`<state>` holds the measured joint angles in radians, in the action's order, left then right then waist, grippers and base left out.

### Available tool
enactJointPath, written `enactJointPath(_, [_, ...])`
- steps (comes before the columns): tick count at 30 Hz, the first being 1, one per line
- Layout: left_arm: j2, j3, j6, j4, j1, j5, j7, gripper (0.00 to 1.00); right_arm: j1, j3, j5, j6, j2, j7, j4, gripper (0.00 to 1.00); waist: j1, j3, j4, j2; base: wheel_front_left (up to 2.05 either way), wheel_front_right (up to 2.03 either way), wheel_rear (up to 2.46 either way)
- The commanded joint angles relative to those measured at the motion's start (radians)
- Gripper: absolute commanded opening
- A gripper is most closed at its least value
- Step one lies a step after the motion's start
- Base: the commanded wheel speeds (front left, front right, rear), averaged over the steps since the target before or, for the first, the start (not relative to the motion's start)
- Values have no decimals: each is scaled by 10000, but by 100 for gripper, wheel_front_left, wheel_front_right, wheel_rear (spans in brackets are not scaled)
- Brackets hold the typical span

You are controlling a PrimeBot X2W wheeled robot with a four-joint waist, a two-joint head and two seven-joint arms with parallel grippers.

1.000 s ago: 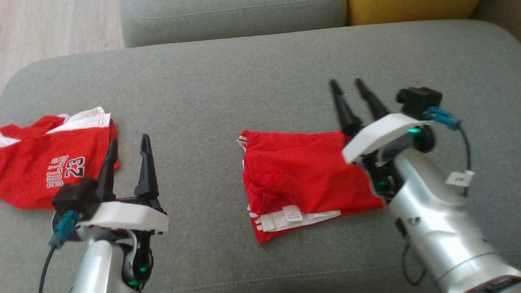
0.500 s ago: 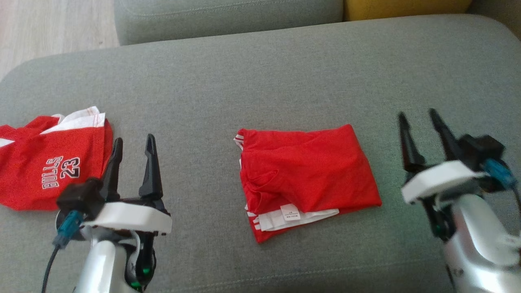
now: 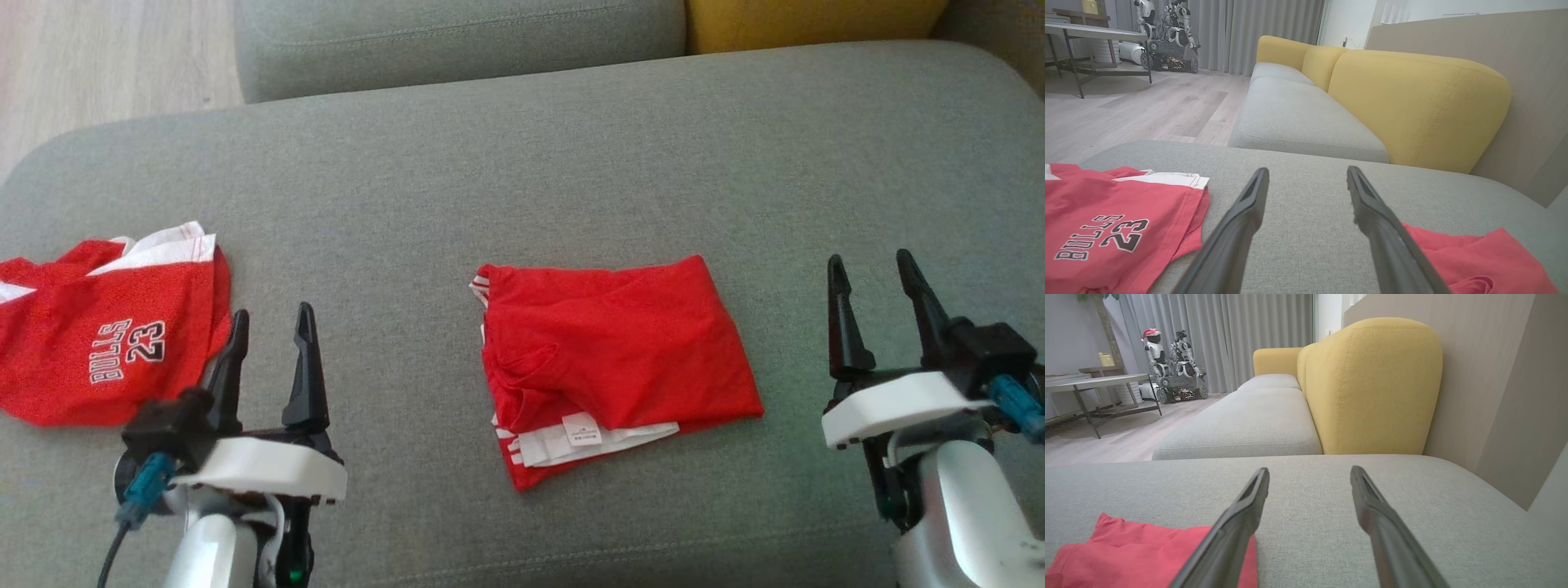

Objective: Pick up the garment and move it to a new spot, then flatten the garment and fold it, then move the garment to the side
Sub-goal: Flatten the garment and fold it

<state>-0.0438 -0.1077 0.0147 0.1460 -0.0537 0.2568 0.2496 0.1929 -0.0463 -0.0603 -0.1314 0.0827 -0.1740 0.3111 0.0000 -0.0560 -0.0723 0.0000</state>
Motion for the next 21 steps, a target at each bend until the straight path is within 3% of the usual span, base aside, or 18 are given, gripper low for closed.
enactJointPath(1, [-64,282,55,-362,-333,-8,122,100,168,189,82,7,-43,98,-444,100,0,26,28,0,0,0,0])
enactJointPath(3, [-64,228,49,-348,-356,-12,122,100,129,360,91,7,-75,161,-484,100,0,21,72,0,0,0,0])
enactJointPath(4, [-64,199,41,-348,-372,-15,122,100,115,522,87,7,-80,172,-503,0,0,-1,103,0,0,0,0])
enactJointPath(12, [-64,76,-22,-336,-548,-20,122,100,145,2283,-267,7,-154,135,-109,0,0,-353,523,0,0,0,0])
enactJointPath(18, [-64,17,-45,-315,-736,-5,122,100,683,4086,-874,7,-231,357,948,0,0,-672,957,0,0,0,0])
enactJointPath(21, [-64,-18,-33,-325,-827,35,122,100,917,4459,-1091,7,-244,405,1414,0,0,-769,1130,0,0,0,0])
